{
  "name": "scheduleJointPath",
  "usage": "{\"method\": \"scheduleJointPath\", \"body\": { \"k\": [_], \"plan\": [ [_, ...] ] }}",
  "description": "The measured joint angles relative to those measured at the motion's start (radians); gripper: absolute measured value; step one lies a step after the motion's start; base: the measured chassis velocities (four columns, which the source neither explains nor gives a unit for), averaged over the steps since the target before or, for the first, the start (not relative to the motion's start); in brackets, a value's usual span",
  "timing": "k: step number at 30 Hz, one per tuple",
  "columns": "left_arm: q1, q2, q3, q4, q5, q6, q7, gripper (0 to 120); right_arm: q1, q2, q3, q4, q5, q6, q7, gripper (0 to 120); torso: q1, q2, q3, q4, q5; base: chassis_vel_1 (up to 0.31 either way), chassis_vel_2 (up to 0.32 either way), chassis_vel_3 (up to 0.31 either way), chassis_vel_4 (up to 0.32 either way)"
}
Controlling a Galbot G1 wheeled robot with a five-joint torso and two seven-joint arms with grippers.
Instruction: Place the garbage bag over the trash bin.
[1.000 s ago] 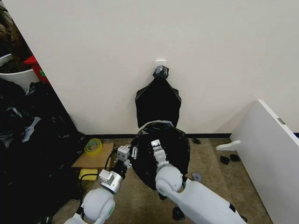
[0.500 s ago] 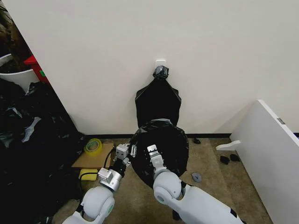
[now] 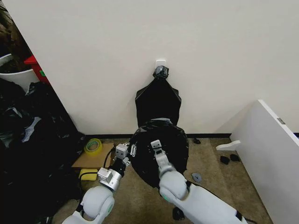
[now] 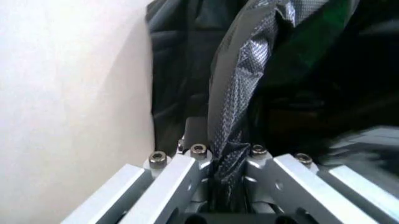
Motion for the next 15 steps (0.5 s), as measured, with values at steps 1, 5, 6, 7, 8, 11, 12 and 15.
{"method": "scheduleJointPath", "body": {
  "k": [1, 5, 6, 7, 8, 11, 12, 15],
  "plan": [
    [-0.005, 0.002, -0.003, 0.001, -0.016, 0.021, -0.012, 1, -0.038, -0.027, 0.02, 0.018, -0.056, 0.115, -0.064, 13, 0.0, 0.0, 0.0, -0.0001, 0.0002, 0.0, 0.0, 0.0, 0.0],
    [-0.015, 0.006, -0.006, 0.001, -0.057, 0.055, -0.029, 1, -0.092, -0.06, 0.063, 0.054, -0.115, 0.241, -0.149, 21, 0.0, 0.0, 0.0, -0.0002, 0.0, 0.0, 0.0, 0.0, 0.0],
    [-0.022, 0.01, -0.01, -0.001, -0.086, 0.079, -0.039, 1, -0.124, -0.08, 0.093, 0.093, -0.135, 0.306, -0.207, 29, 0.0, 0.0, 0.0, -0.0004, 0.0001, 0.0, 0.0, 0.0, 0.0],
    [-0.022, 0.01, -0.01, -0.001, -0.086, 0.079, -0.039, 1, -0.124, -0.08, 0.093, 0.093, -0.135, 0.306, -0.207, 29, 0.0, 0.0, 0.0, -0.0004, 0.0001, 0.0, 0.0, 0.0, 0.0],
    [-0.024, 0.011, -0.011, -0.003, -0.098, 0.091, -0.043, 1, -0.133, -0.086, 0.105, 0.111, -0.136, 0.323, -0.221, 34, 0.0, 0.0, 0.0, 0.0, 0.0002, 0.0, 0.0, 0.0, 0.0],
    [-0.017, 0.017, -0.014, -0.012, -0.125, 0.118, -0.05, 1, -0.15, -0.105, 0.144, 0.18, -0.121, 0.379, -0.254, 47, 0.0, 0.0, 0.0, -0.0001, -0.0003, 0.0, 0.0, 0.0, 0.0],
    [-0.012, 0.019, -0.014, -0.016, -0.128, 0.123, -0.05, 1, -0.15, -0.11, 0.153, 0.193, -0.114, 0.4, -0.267, 52, 0.0, 0.0, 0.0, 0.0, 0.0, 0.0, 0.0, 0.0, 0.0],
    [-0.002, 0.022, -0.015, -0.02, -0.128, 0.125, -0.047, 1, -0.146, -0.125, 0.178, 0.209, -0.102, 0.447, -0.298, 61, 0.0, 0.0, 0.0, 0.0002, 0.0002, 0.0, 0.0, 0.0, 0.0]
  ]
}}
